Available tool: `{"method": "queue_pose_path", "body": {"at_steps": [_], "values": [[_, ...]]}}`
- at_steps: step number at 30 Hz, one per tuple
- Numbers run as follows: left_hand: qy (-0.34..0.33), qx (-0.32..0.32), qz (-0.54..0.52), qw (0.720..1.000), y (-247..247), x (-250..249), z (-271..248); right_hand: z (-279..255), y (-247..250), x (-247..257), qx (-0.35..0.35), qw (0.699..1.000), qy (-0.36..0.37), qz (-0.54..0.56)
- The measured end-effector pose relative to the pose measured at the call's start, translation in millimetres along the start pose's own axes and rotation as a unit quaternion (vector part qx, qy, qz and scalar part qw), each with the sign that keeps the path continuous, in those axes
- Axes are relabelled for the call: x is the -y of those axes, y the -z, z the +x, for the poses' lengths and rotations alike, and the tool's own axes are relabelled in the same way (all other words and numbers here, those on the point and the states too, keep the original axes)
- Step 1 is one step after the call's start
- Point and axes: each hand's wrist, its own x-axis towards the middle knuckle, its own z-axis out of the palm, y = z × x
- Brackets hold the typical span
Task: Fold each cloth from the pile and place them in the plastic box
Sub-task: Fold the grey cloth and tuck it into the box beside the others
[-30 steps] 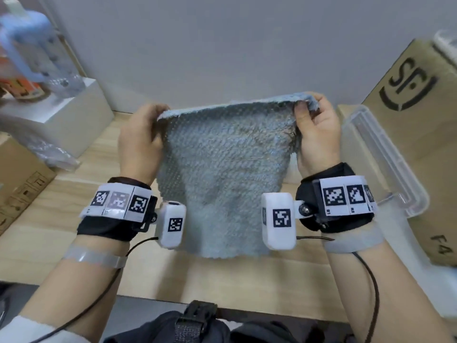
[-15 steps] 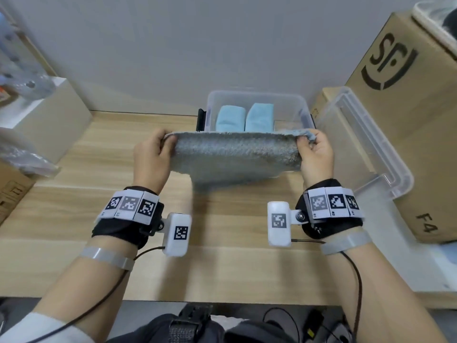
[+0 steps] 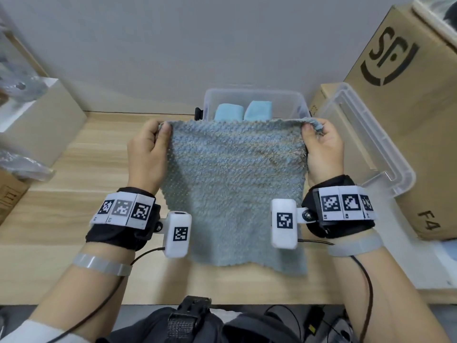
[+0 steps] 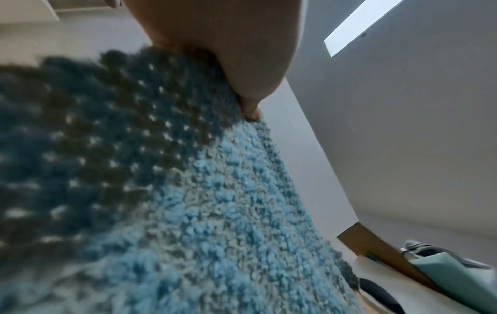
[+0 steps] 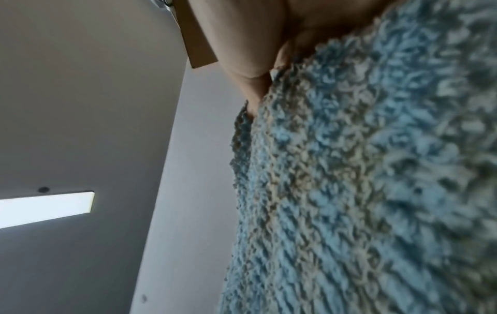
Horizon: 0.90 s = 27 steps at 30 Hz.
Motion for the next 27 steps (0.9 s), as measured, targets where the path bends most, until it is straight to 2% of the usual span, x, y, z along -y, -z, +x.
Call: {"method": "queue_pose_path", "body": {"at_steps": [5,9,14,17,20,24,27], "values": [[0.062,0.057,0.024,0.996,-20.2,27.0,3.2,8.3,6.4,-40.5,-0.003,0.990,-0.027,-0.140],[0.058,0.101,0.071,0.991,-28.6,58.7,-5.5,-0.6,19.1,-78.2,0.013,0.970,-0.069,-0.233],[0.133,0.181,0.150,0.963,-31.5,102.8,-50.4,-36.4,38.3,-130.3,0.054,0.935,-0.171,-0.307],[0.198,0.261,0.202,0.923,-26.7,128.2,-78.3,-58.4,45.8,-150.9,0.064,0.926,-0.269,-0.259],[0.260,0.277,0.182,0.907,-23.3,137.6,-95.1,-67.9,46.2,-153.3,0.064,0.920,-0.345,-0.176],[0.352,0.241,0.009,0.905,-29.0,126.9,-99.1,-64.9,43.3,-145.8,0.034,0.916,-0.396,-0.055],[0.388,0.199,-0.108,0.893,-31.6,116.2,-94.7,-60.8,40.9,-135.8,-0.019,0.906,-0.422,0.023]]}}
